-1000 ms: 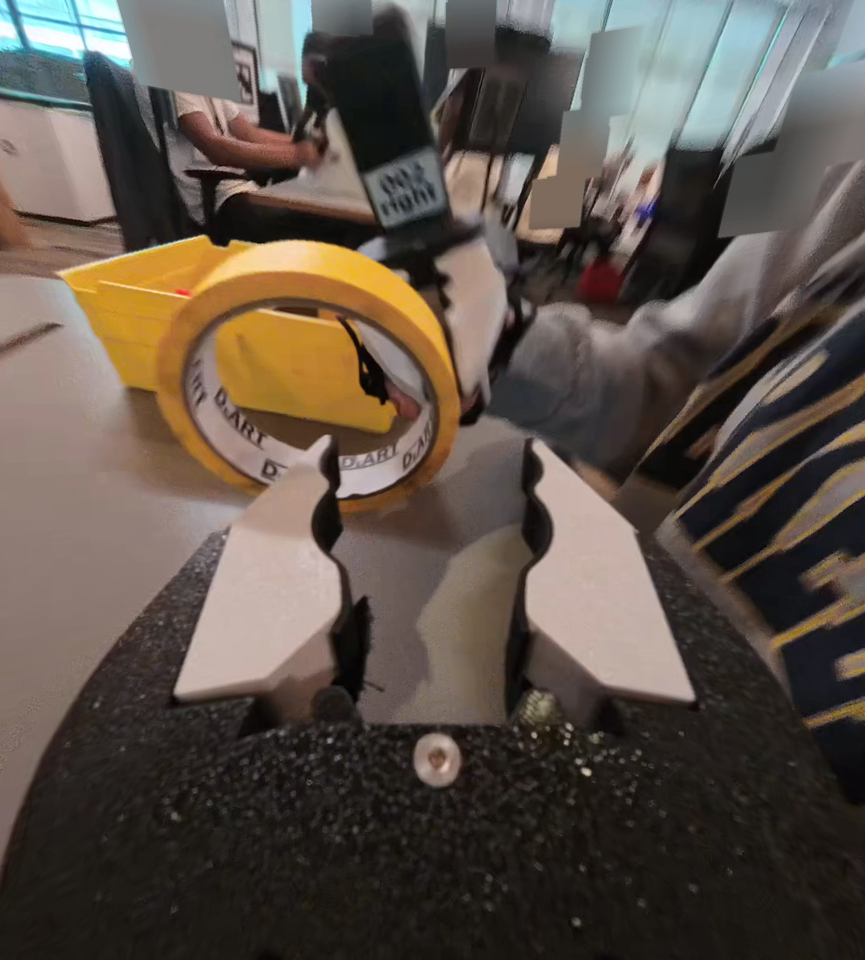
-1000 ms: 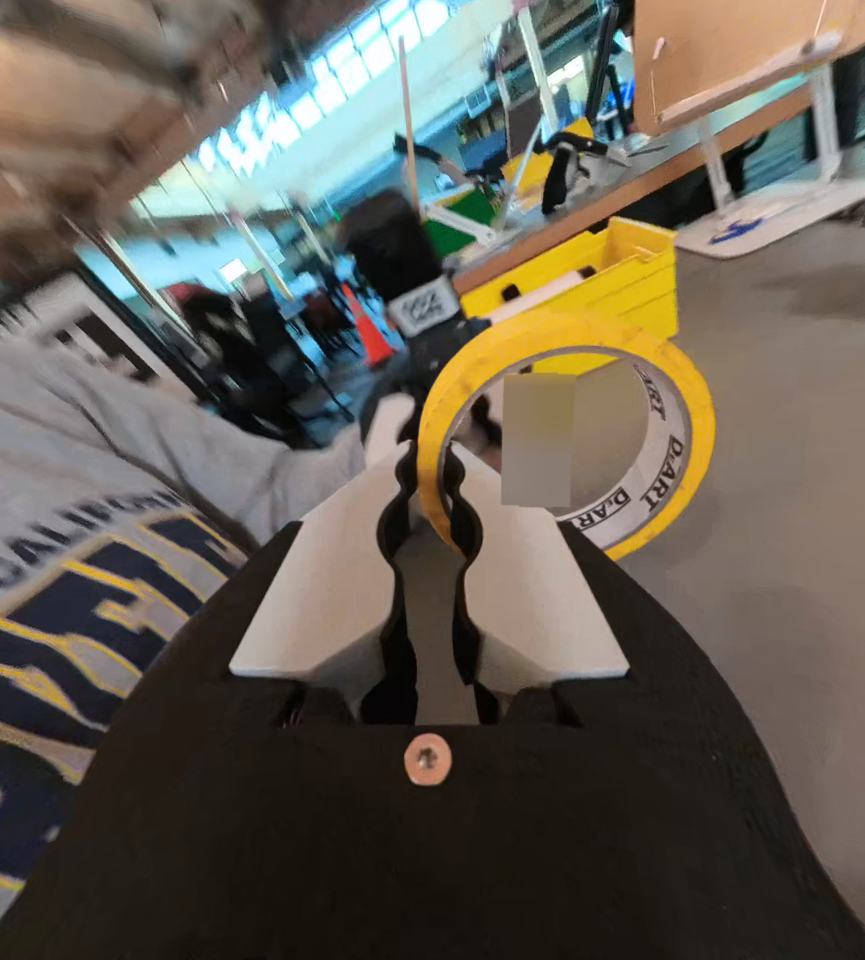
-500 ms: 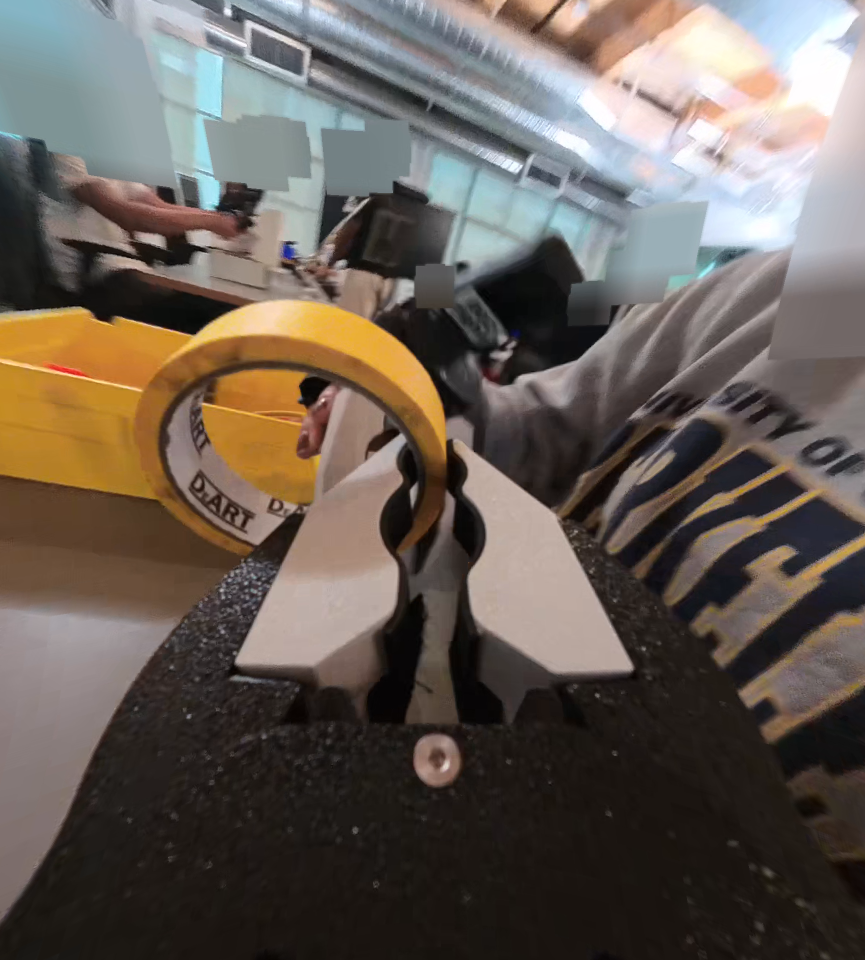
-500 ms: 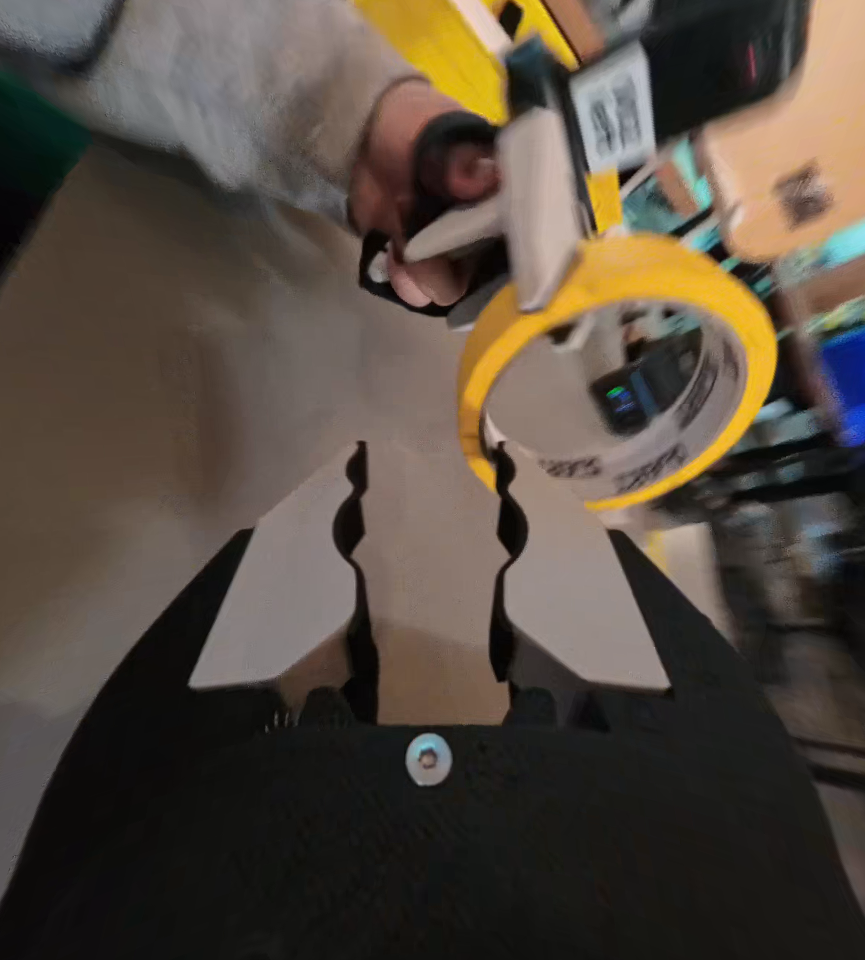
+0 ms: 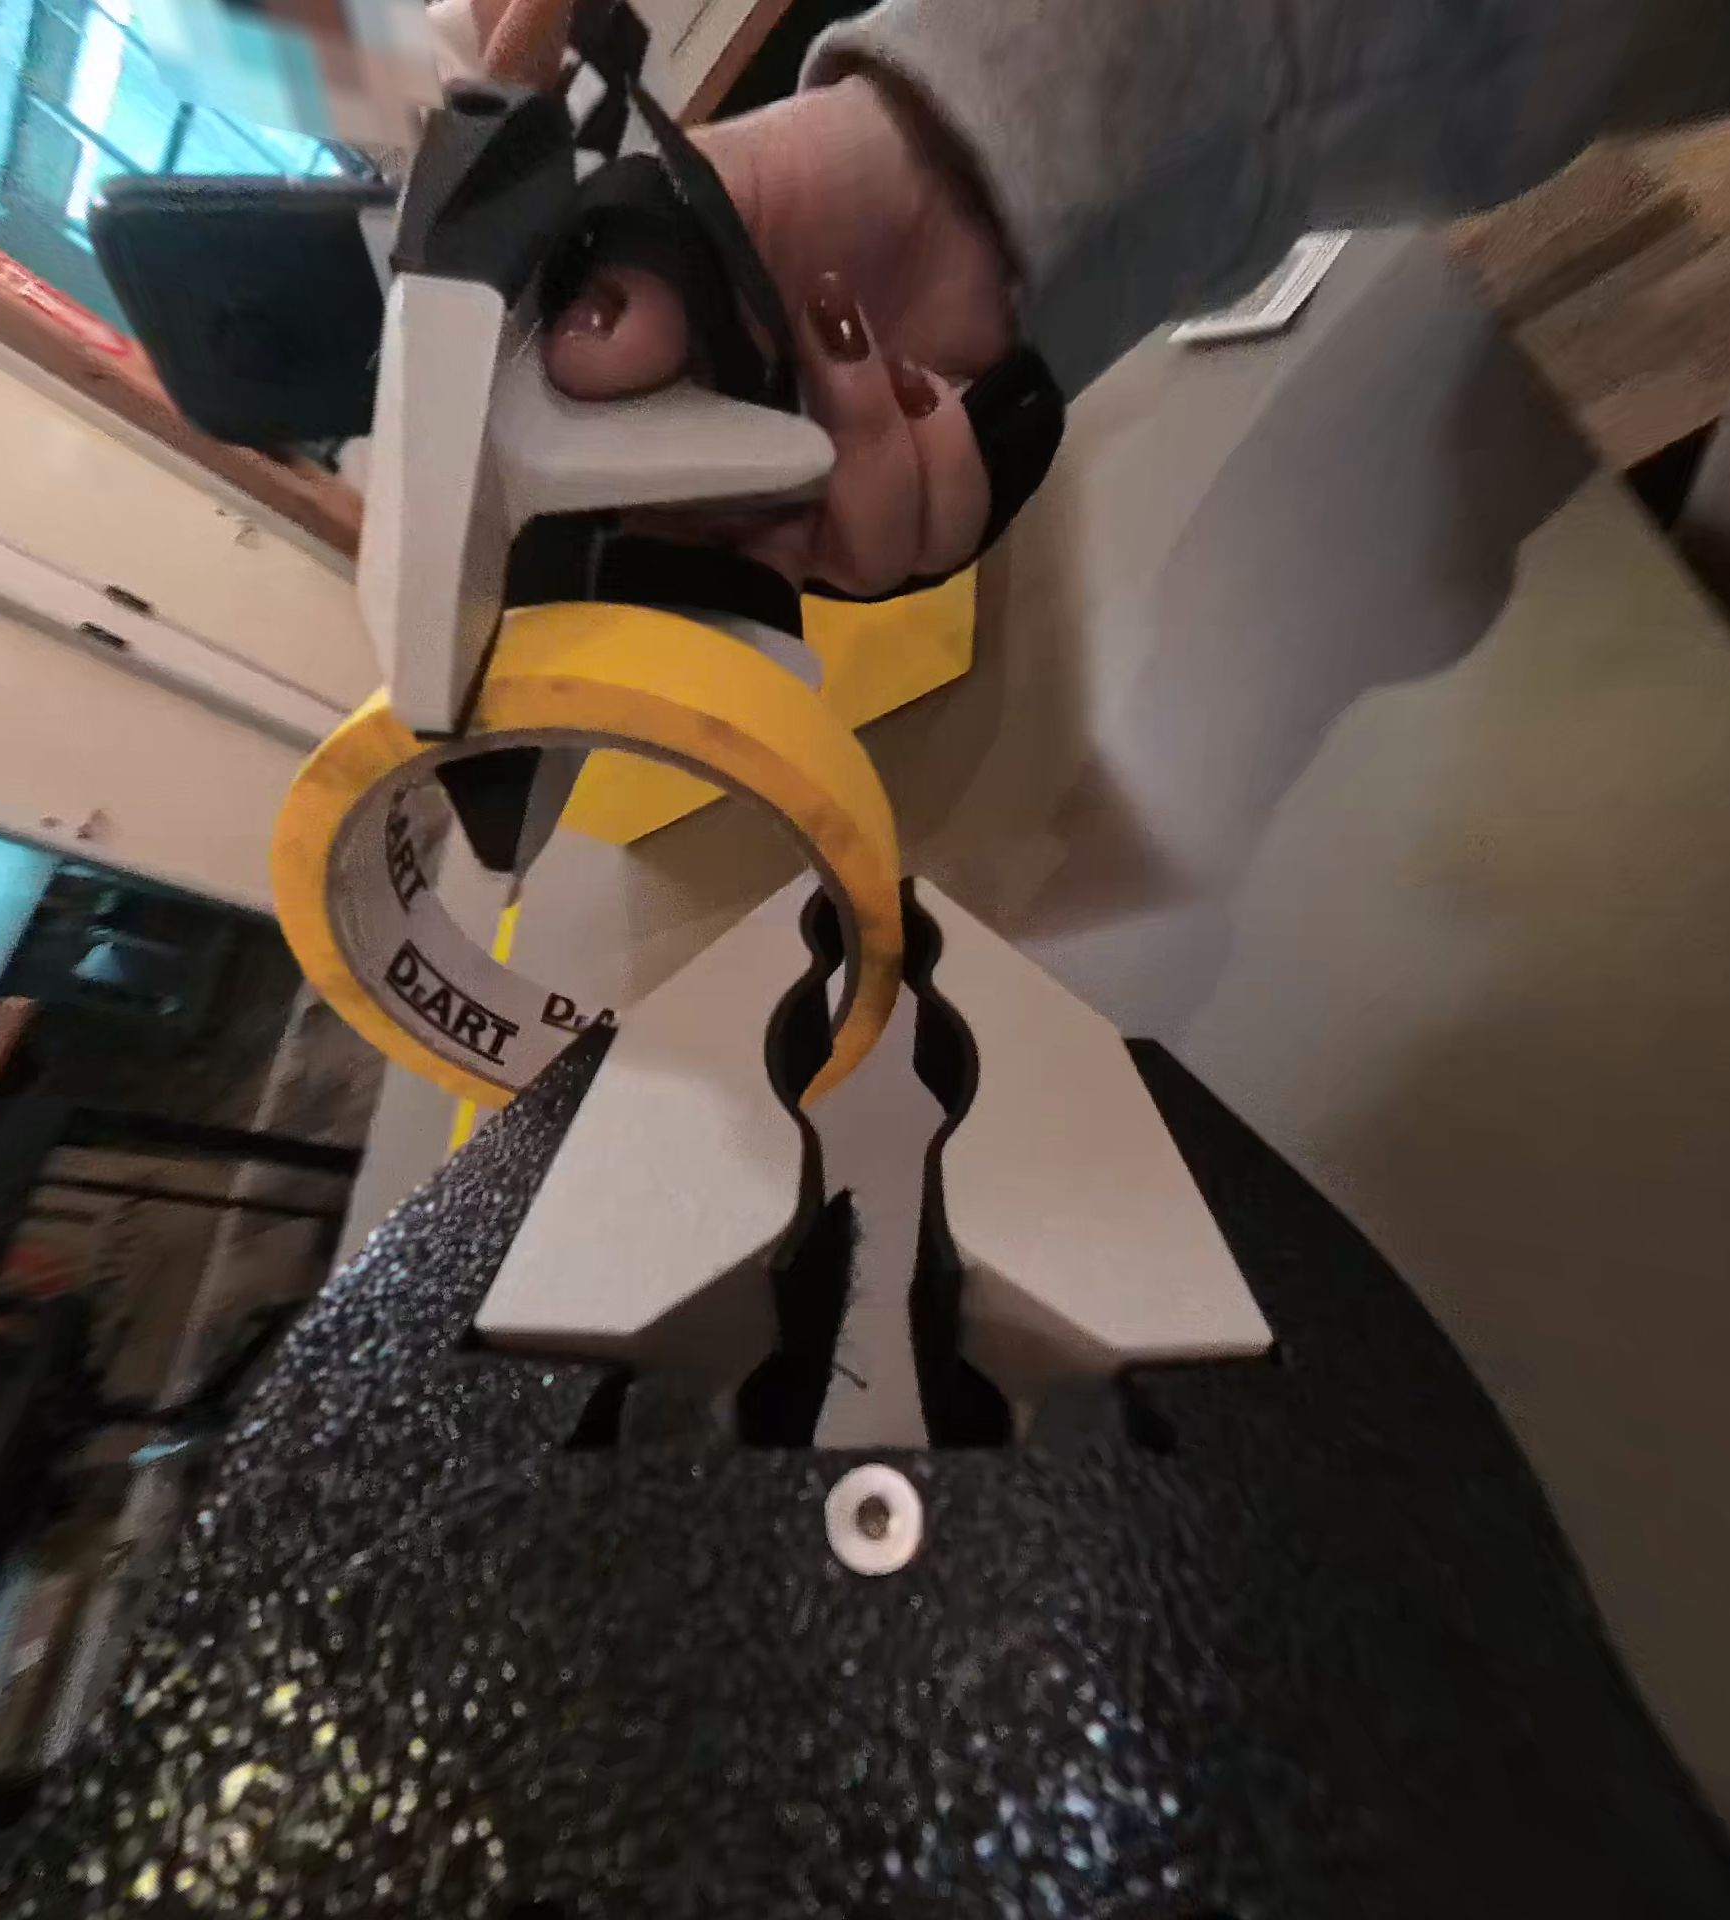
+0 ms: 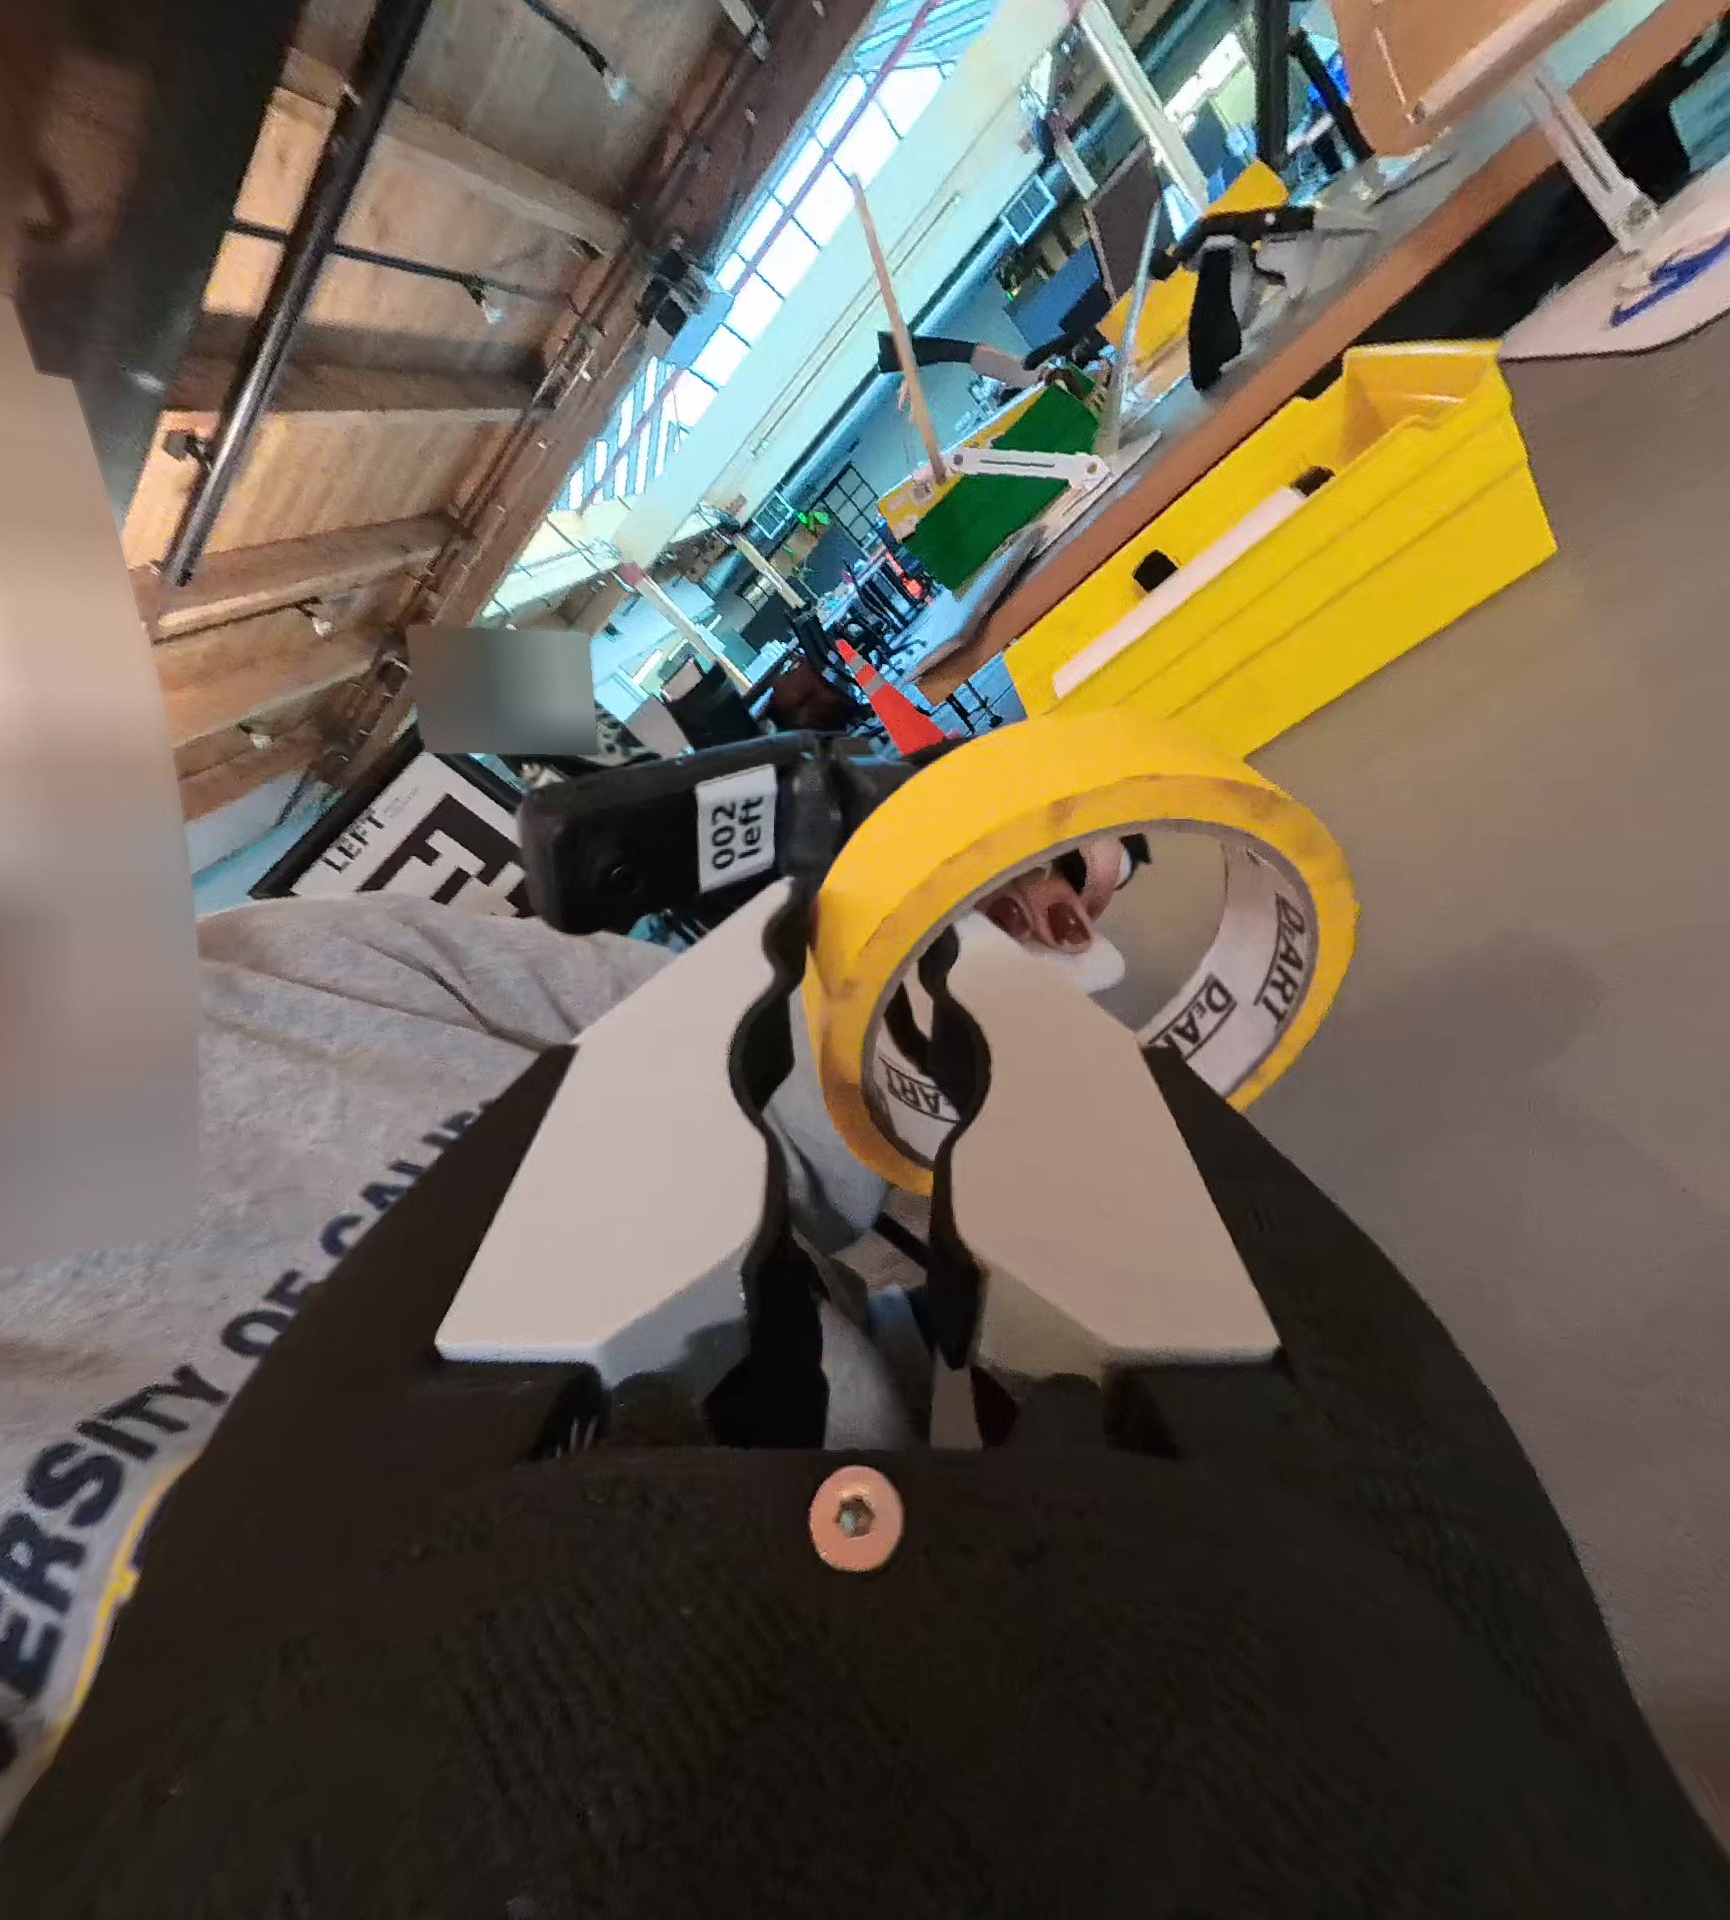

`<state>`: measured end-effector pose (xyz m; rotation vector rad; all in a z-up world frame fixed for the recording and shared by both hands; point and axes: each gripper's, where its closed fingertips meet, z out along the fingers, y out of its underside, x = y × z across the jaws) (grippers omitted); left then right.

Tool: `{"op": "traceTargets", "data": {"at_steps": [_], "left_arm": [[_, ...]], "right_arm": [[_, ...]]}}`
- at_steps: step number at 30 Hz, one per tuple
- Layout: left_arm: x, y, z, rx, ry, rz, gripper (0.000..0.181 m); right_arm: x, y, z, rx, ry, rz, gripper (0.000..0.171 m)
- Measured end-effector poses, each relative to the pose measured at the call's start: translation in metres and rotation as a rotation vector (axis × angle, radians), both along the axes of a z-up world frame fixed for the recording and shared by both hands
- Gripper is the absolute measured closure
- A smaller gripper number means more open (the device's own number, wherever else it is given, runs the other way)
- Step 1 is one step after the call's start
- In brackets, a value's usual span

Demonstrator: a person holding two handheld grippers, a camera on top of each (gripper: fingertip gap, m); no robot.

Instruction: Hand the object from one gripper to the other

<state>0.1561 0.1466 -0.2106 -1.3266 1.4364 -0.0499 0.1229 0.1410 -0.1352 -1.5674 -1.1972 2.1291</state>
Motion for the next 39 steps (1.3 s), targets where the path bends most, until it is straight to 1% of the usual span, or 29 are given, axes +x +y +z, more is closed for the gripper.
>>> {"op": "traceTargets", "data": {"at_steps": [1, 3, 4, 5, 8, 11, 14, 16, 17, 18, 19, 22, 23, 25, 27, 30, 33, 35, 36, 39], "left_arm": [[-0.001, 0.002, 0.000, 0.018, 0.009, 0.026, 0.174], [-0.004, 0.007, -0.003, -0.047, -0.036, 0.081, 0.171], [-0.006, 0.009, -0.004, -0.112, -0.081, 0.105, 0.166], [-0.007, 0.010, -0.004, -0.182, -0.136, 0.106, 0.161], [-0.011, 0.005, 0.007, -0.345, -0.347, 0.056, 0.145], [-0.023, 0.010, 0.026, -0.475, -0.595, 0.071, 0.130], [-0.031, 0.019, 0.046, -0.632, -0.855, 0.087, 0.120], [-0.033, 0.024, 0.059, -0.714, -1.013, 0.084, 0.119], [-0.032, 0.026, 0.064, -0.741, -1.074, 0.080, 0.114], [-0.029, 0.027, 0.067, -0.768, -1.105, 0.077, 0.112], [-0.026, 0.030, 0.065, -0.788, -1.108, 0.107, 0.110], [-0.017, 0.044, 0.045, -0.813, -1.017, 0.277, 0.112], [-0.014, 0.046, 0.039, -0.821, -0.980, 0.309, 0.113], [-0.006, 0.048, 0.031, -0.837, -0.923, 0.333, 0.121], [0.001, 0.046, 0.030, -0.824, -0.895, 0.316, 0.150], [0.000, 0.049, 0.028, -0.783, -0.881, 0.339, 0.151], [0.000, 0.047, 0.033, -0.752, -0.906, 0.293, 0.154], [-0.003, 0.045, 0.035, -0.740, -0.925, 0.258, 0.154], [-0.007, 0.044, 0.036, -0.728, -0.932, 0.247, 0.154], [-0.021, 0.041, 0.040, -0.732, -0.994, 0.190, 0.155]], "right_arm": [[0.000, -0.001, 0.000, 0.020, 0.010, -0.002, 0.151], [0.000, -0.005, -0.003, 0.088, 0.020, -0.006, 0.157], [0.000, -0.008, -0.006, 0.144, 0.018, -0.007, 0.159], [-0.001, -0.011, -0.010, 0.216, 0.012, -0.017, 0.163], [0.003, -0.013, -0.019, 0.476, -0.001, -0.050, 0.164], [0.008, -0.004, -0.034, 0.798, -0.070, -0.124, 0.164], [0.013, 0.015, -0.053, 1.159, -0.188, -0.195, 0.163], [0.018, 0.028, -0.066, 1.407, -0.276, -0.216, 0.164], [0.020, 0.035, -0.072, 1.531, -0.324, -0.215, 0.164], [0.022, 0.040, -0.078, 1.644, -0.372, -0.205, 0.164], [0.023, 0.043, -0.083, 1.739, -0.417, -0.186, 0.164], [0.022, 0.044, -0.095, 1.936, -0.482, -0.130, 0.163], [0.021, 0.044, -0.097, 1.988, -0.496, -0.120, 0.164], [0.020, 0.047, -0.101, 2.084, -0.530, -0.109, 0.164], [0.019, 0.050, -0.103, 2.150, -0.557, -0.105, 0.164], [0.020, 0.057, -0.102, 2.214, -0.569, -0.131, 0.164], [0.017, 0.059, -0.098, 2.243, -0.523, -0.193, 0.163], [0.015, 0.056, -0.095, 2.208, -0.466, -0.246, 0.163], [0.014, 0.054, -0.091, 2.175, -0.430, -0.278, 0.159], [0.015, 0.049, -0.071, 2.010, -0.312, -0.404, 0.133]]}}
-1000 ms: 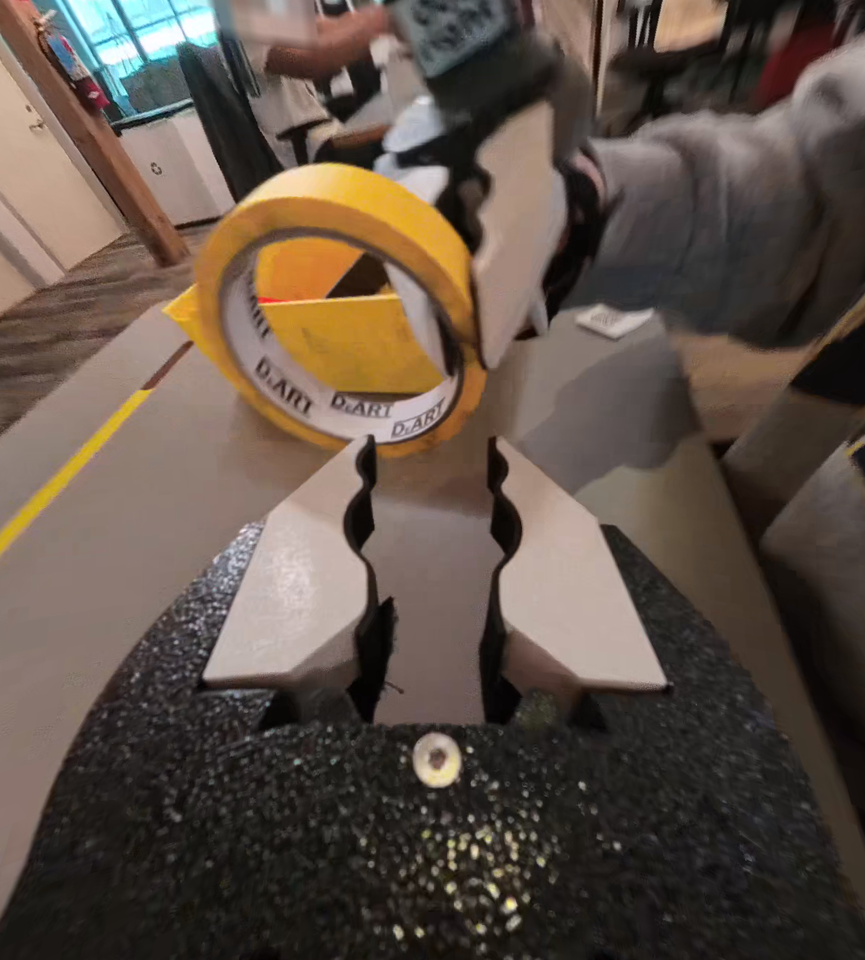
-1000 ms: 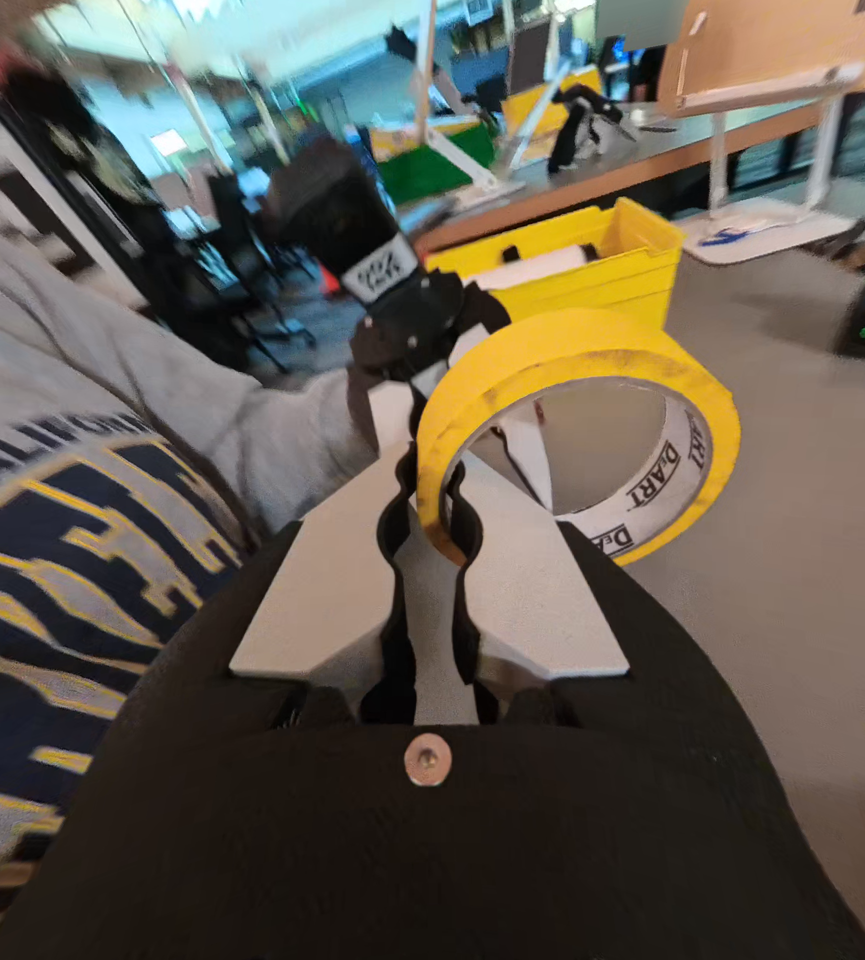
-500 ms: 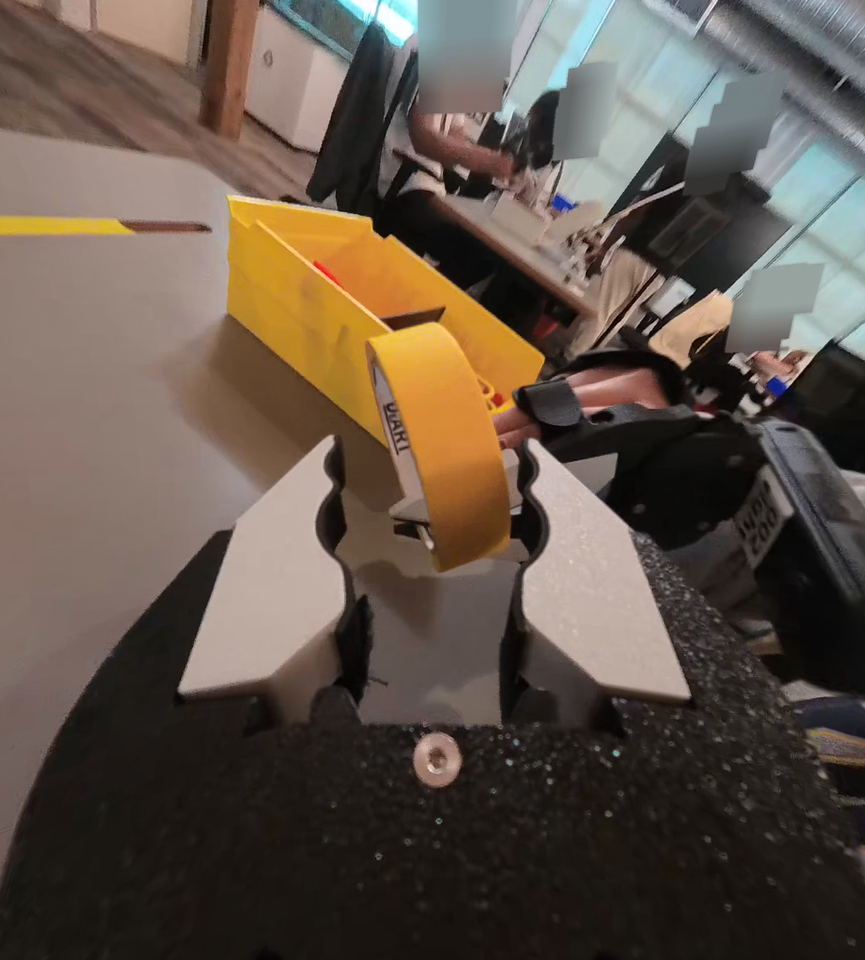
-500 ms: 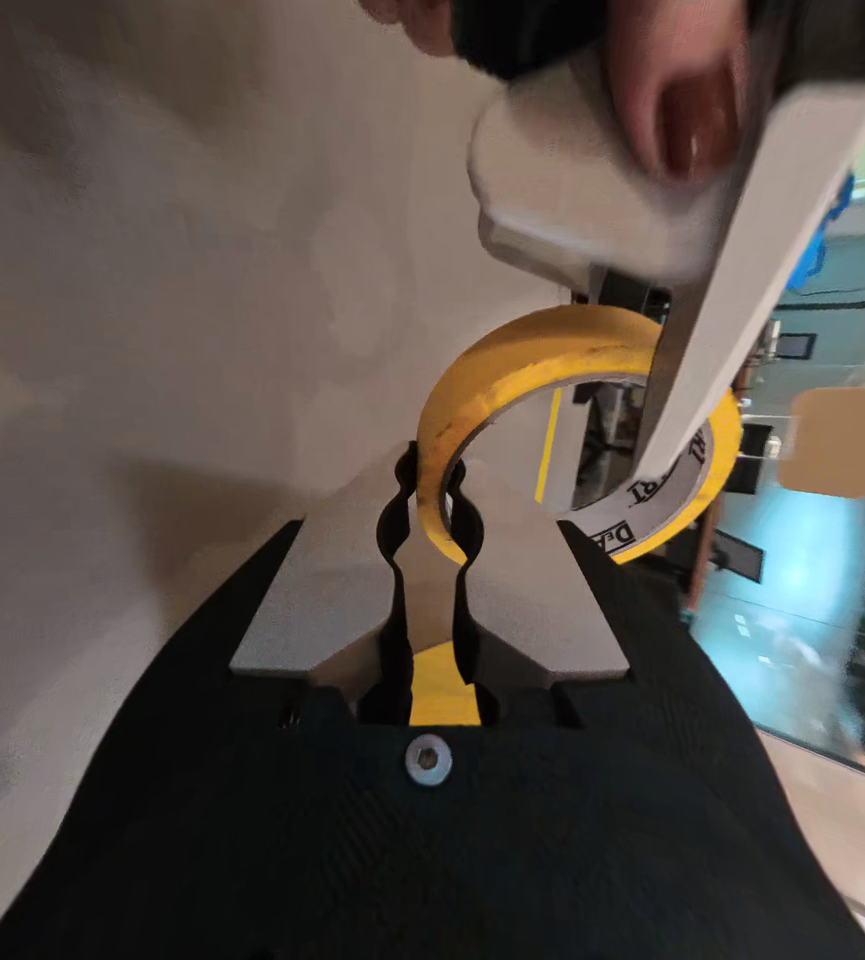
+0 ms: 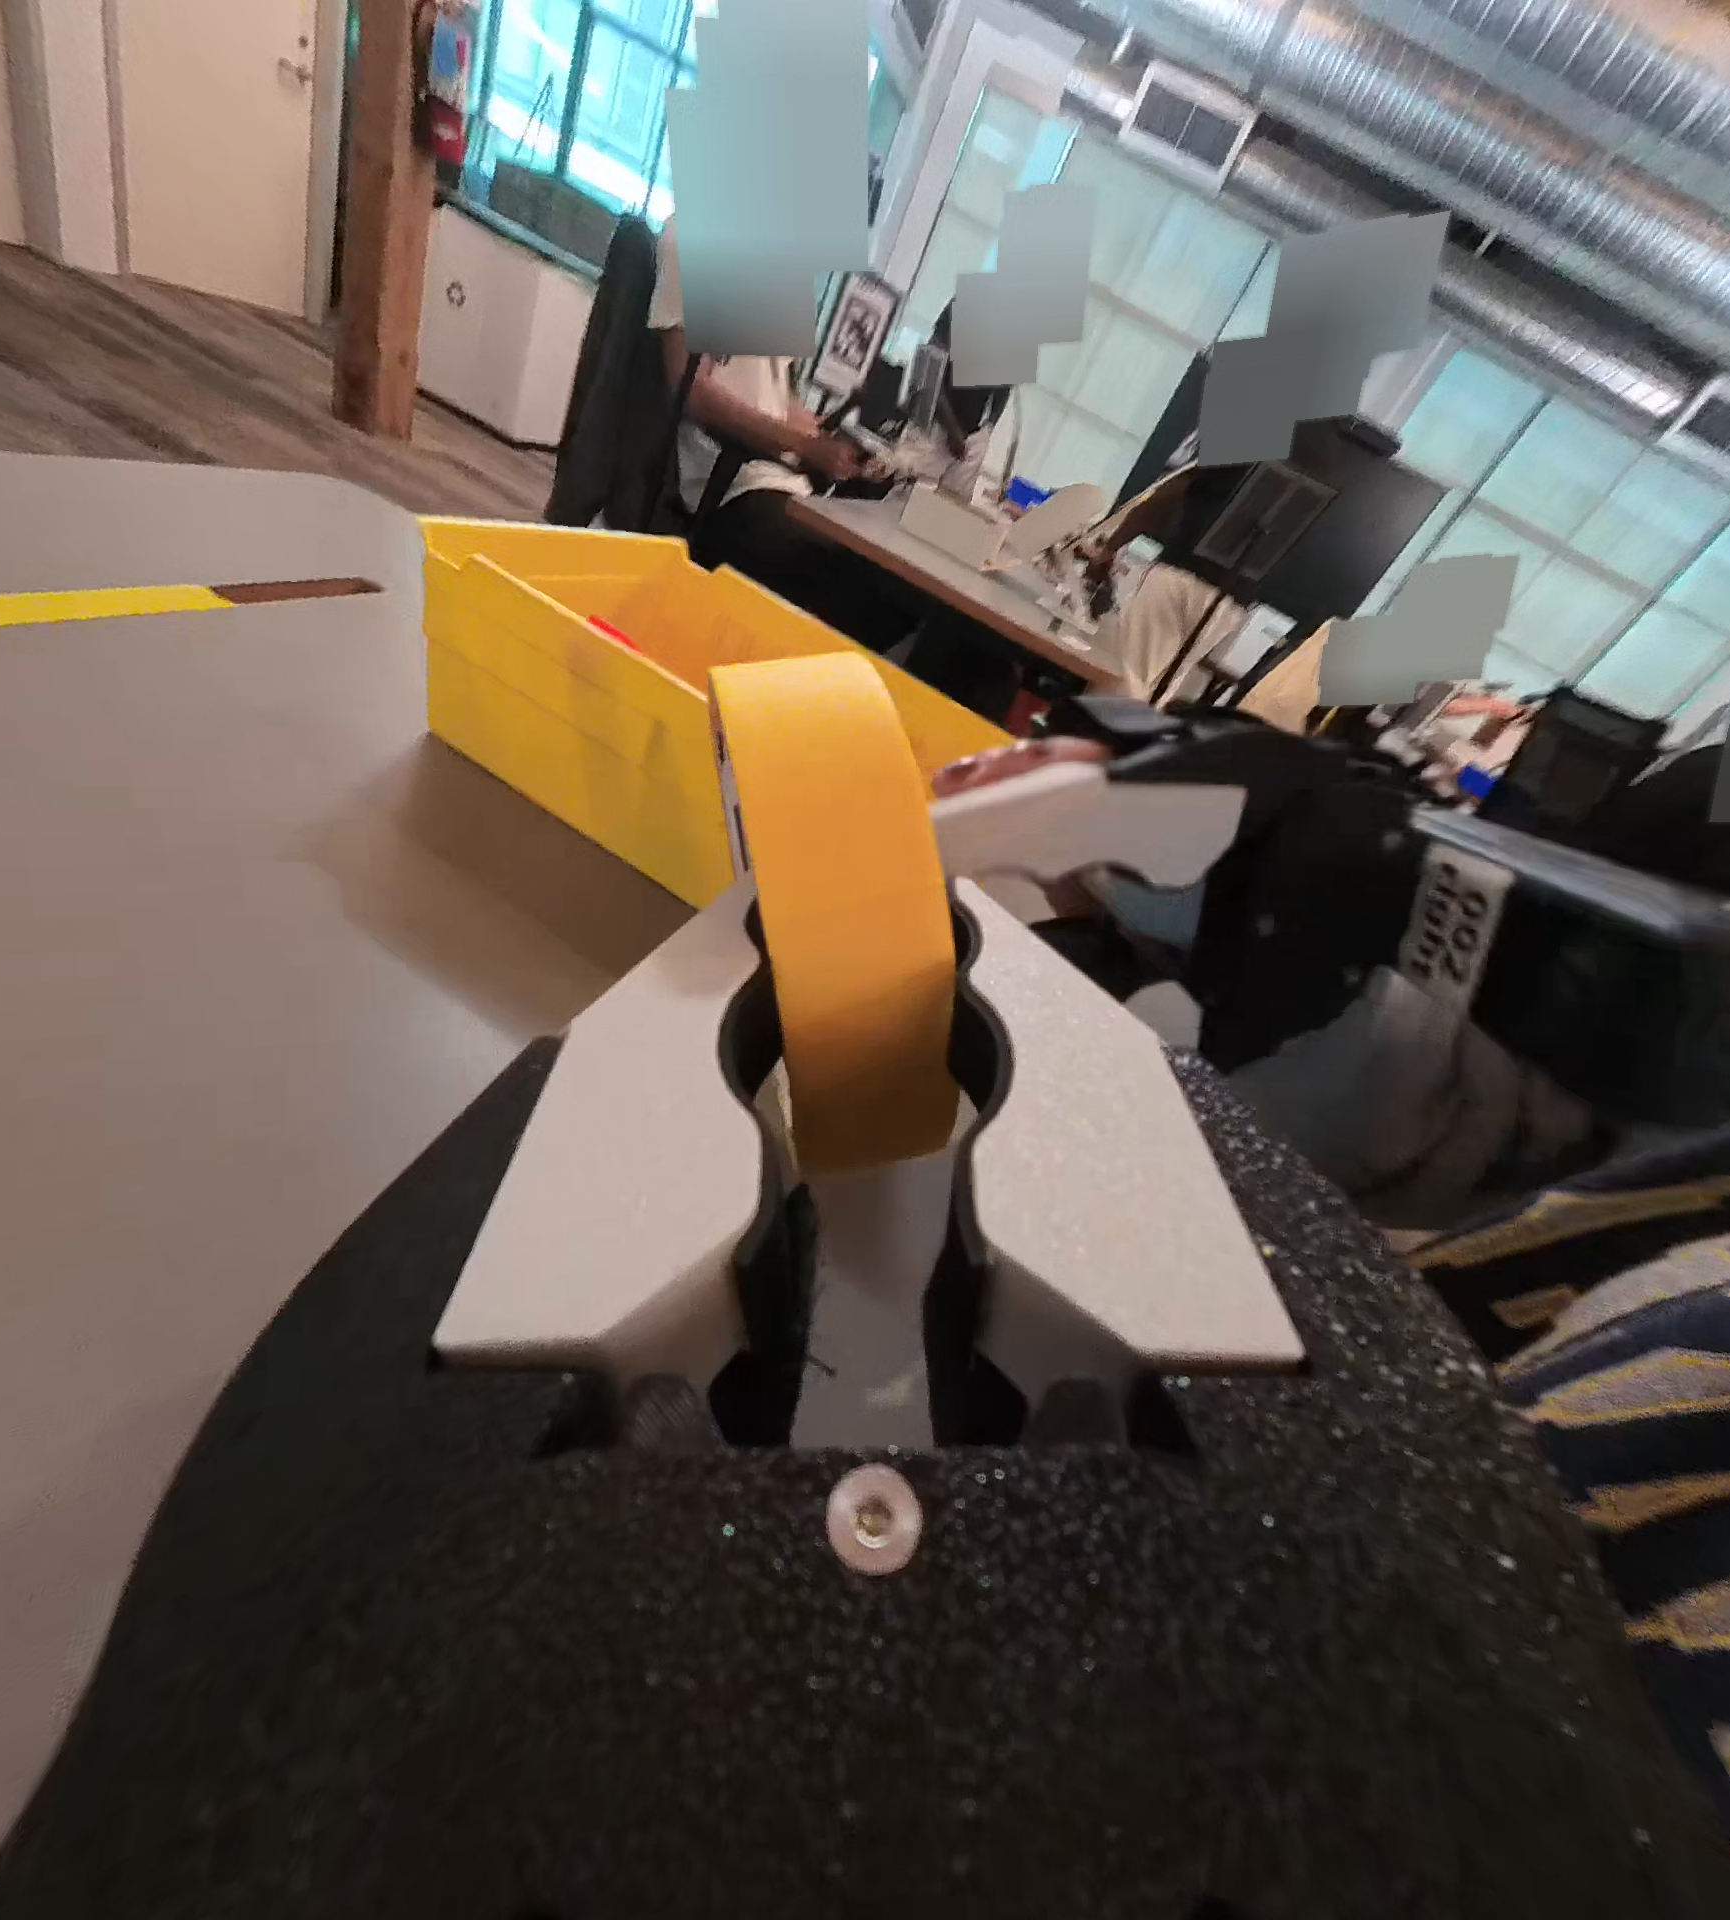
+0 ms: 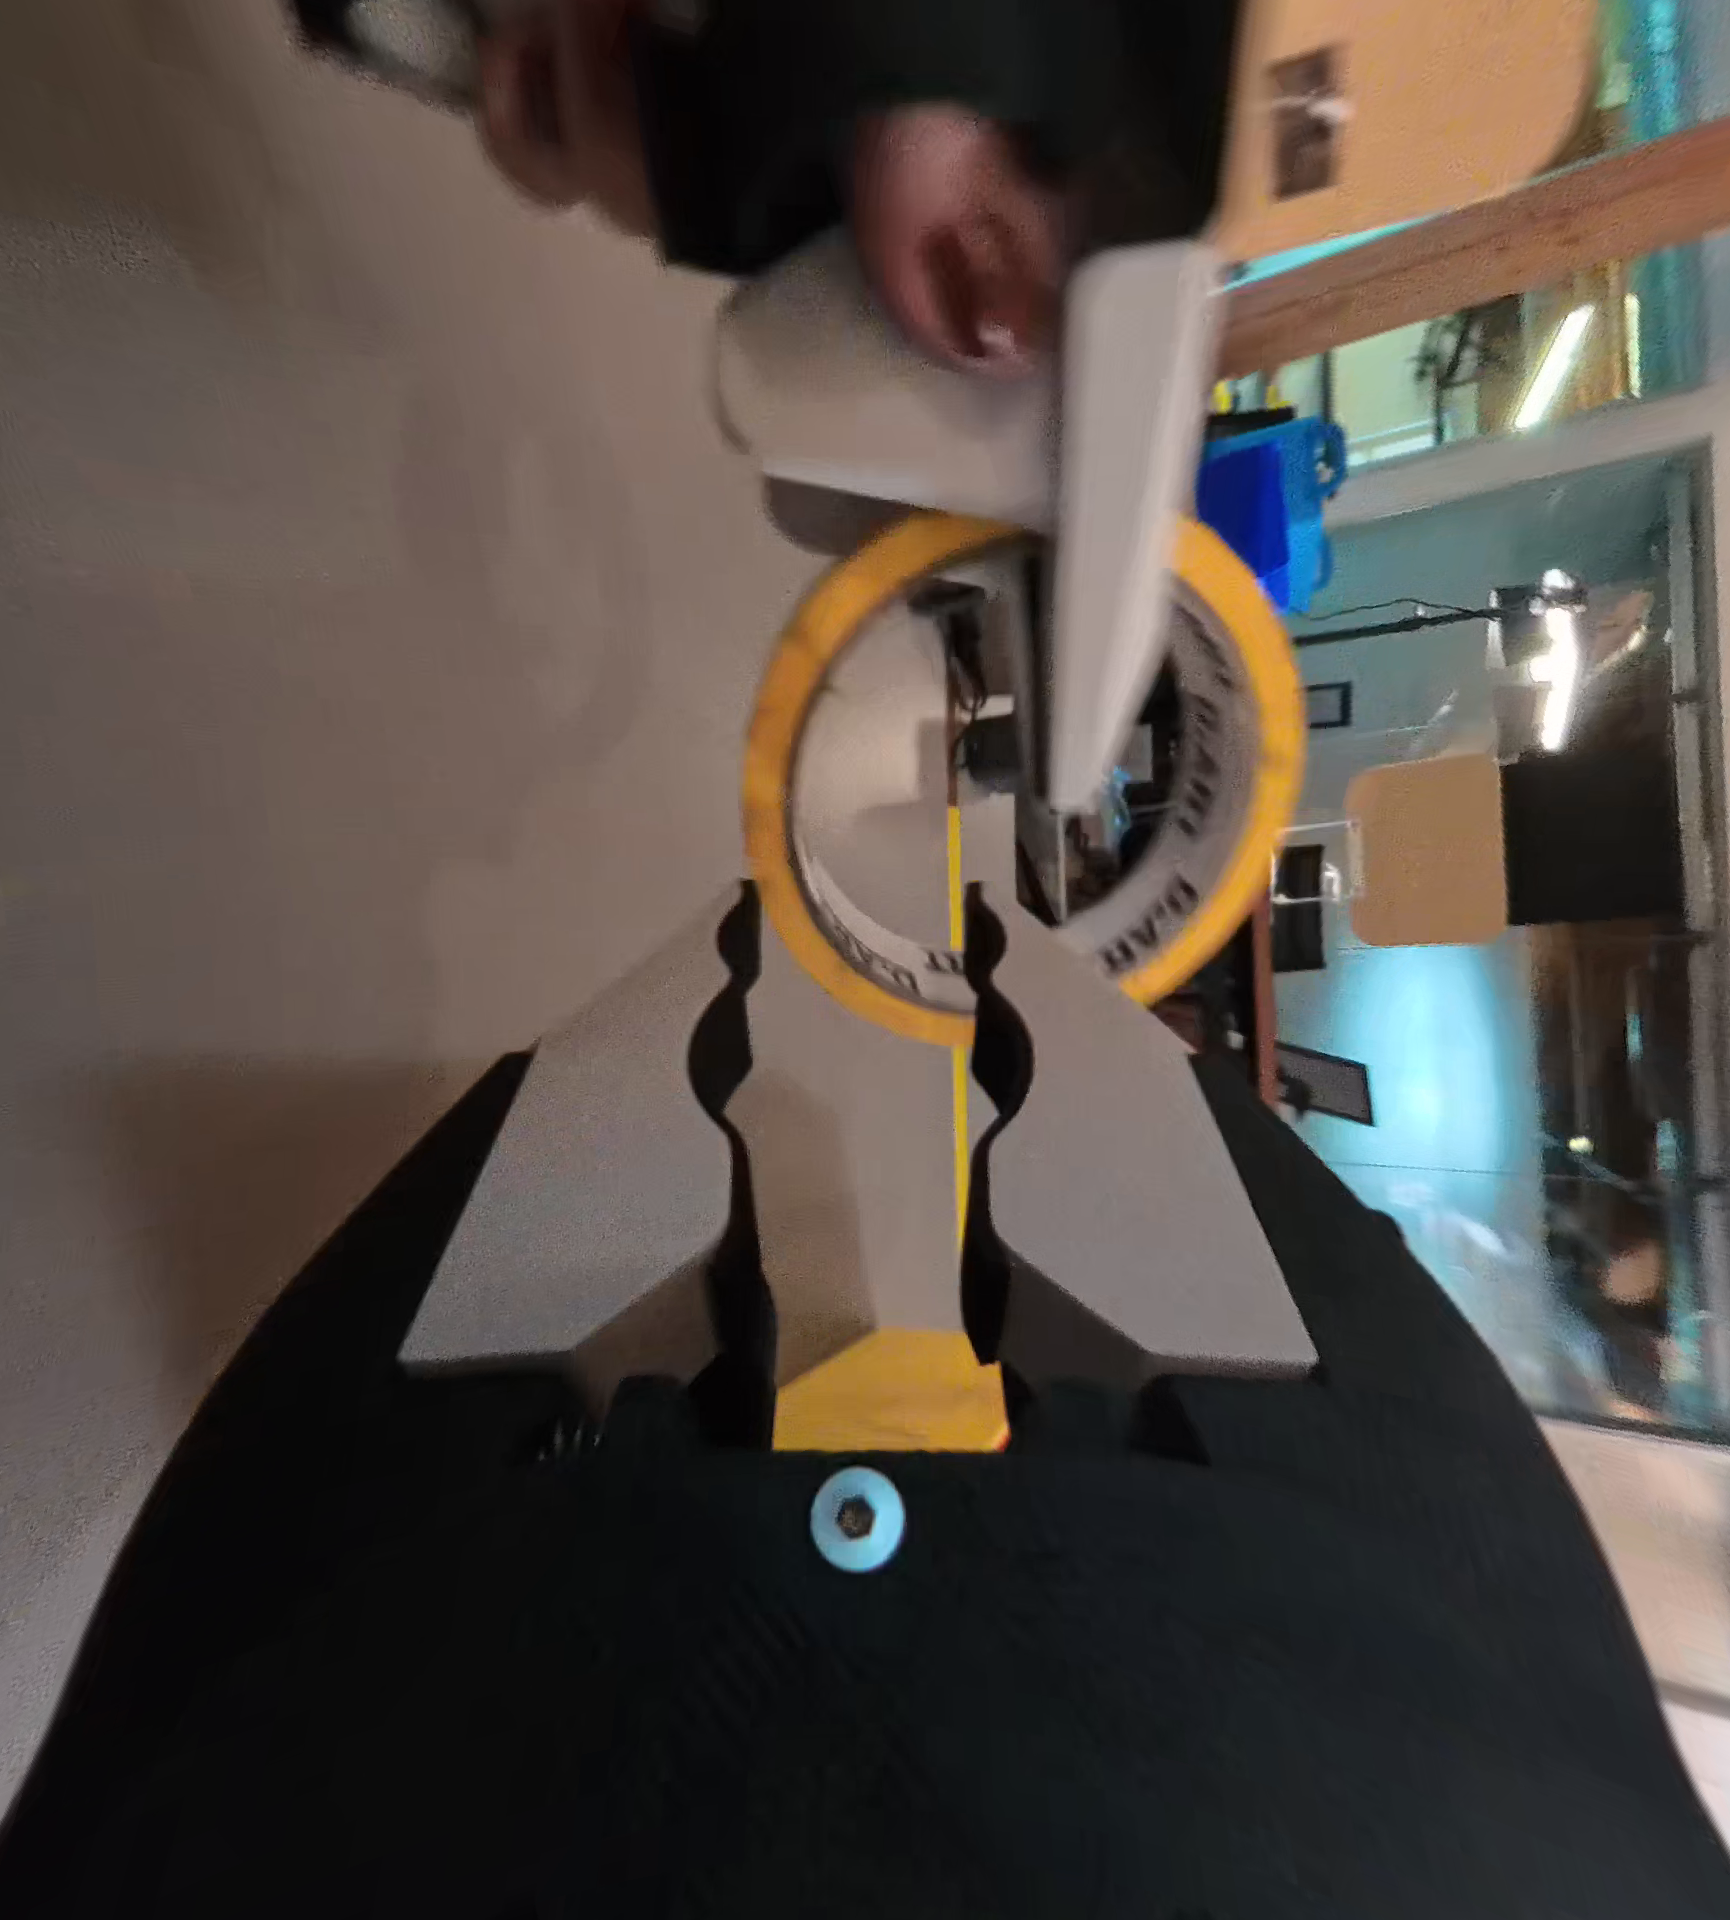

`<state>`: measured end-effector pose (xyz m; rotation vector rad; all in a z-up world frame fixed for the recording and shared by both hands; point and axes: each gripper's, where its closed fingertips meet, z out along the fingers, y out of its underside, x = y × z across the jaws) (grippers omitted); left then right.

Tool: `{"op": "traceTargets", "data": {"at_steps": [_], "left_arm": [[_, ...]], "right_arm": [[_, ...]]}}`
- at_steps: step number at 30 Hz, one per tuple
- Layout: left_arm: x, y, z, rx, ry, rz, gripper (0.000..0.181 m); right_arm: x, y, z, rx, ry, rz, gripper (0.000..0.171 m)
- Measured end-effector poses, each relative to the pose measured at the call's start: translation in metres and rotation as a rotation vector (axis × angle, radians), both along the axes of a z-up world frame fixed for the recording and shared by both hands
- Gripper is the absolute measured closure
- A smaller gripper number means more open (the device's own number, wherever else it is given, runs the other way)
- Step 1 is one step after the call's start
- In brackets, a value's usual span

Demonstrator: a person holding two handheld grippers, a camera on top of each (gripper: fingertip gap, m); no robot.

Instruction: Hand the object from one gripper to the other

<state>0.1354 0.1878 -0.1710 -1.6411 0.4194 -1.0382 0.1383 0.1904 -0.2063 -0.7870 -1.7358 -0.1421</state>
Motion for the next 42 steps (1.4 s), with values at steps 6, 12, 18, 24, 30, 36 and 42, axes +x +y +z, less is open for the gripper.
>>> {"op": "traceTargets", "data": {"at_steps": [6, 12, 18, 24, 30, 36, 42], "left_arm": [[-0.015, -0.030, 0.018, 0.133, -0.140, -0.205, 0.155], [-0.003, -0.054, 0.021, 0.194, -0.146, -0.374, 0.155], [-0.008, -0.044, 0.015, 0.120, -0.164, -0.306, 0.148], [-0.041, -0.019, 0.017, -0.140, -0.444, -0.179, 0.102], [-0.021, -0.027, 0.019, -0.379, -0.621, -0.411, 0.129], [-0.017, -0.023, 0.015, -0.218, -0.470, -0.311, 0.155], [-0.048, -0.022, 0.033, 0.329, -0.111, 0.030, 0.155]], "right_arm": [[0.011, 0.001, 0.043, -0.763, 0.484, 0.054, 0.103], [0.003, -0.036, 0.040, -1.677, 0.363, 0.235, 0.106], [0.002, -0.041, 0.042, -1.458, 0.333, 0.306, 0.144], [0.007, -0.019, 0.067, -0.230, 0.317, 0.285, 0.143], [0.004, -0.034, 0.061, 0.869, 0.047, 0.385, 0.143], [0.009, -0.024, 0.056, 0.724, 0.094, 0.354, 0.133], [0.026, 0.000, 0.081, -0.447, 0.445, 0.220, 0.095]]}}
